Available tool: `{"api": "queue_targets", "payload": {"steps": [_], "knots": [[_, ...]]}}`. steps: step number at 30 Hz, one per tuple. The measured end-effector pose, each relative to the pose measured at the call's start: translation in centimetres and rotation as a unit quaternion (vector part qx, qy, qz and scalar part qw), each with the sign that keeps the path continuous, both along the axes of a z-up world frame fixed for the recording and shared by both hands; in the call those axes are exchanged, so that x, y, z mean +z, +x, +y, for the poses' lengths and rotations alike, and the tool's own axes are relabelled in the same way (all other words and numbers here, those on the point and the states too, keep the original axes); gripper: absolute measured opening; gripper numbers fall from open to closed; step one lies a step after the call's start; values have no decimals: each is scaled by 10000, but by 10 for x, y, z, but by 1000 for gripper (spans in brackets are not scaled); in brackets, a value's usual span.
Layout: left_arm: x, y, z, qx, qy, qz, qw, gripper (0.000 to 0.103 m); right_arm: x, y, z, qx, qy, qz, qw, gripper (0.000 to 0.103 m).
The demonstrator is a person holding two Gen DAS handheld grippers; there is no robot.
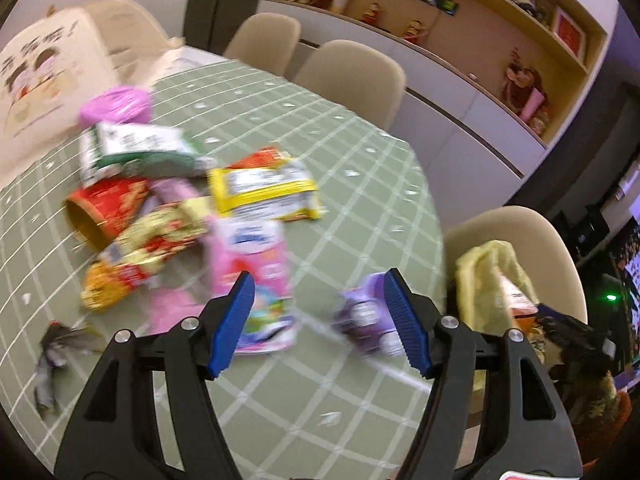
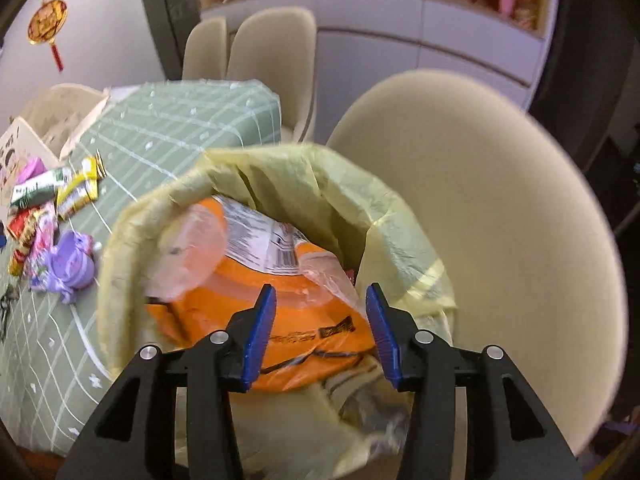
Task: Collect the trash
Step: 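Grasp the black-grey wrapper strip on the table with the left tool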
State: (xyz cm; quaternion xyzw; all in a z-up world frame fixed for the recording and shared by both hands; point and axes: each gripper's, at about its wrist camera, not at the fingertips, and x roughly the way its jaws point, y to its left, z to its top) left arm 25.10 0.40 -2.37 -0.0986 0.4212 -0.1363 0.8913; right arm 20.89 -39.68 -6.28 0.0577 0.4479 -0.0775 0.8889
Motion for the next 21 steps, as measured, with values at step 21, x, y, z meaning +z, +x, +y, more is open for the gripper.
{"api": "queue_targets", "payload": {"steps": [21], "knots": [[-44,-46,202,162,757,329,9965,56,35,6,237,1945,879,-579,9752,44]]}}
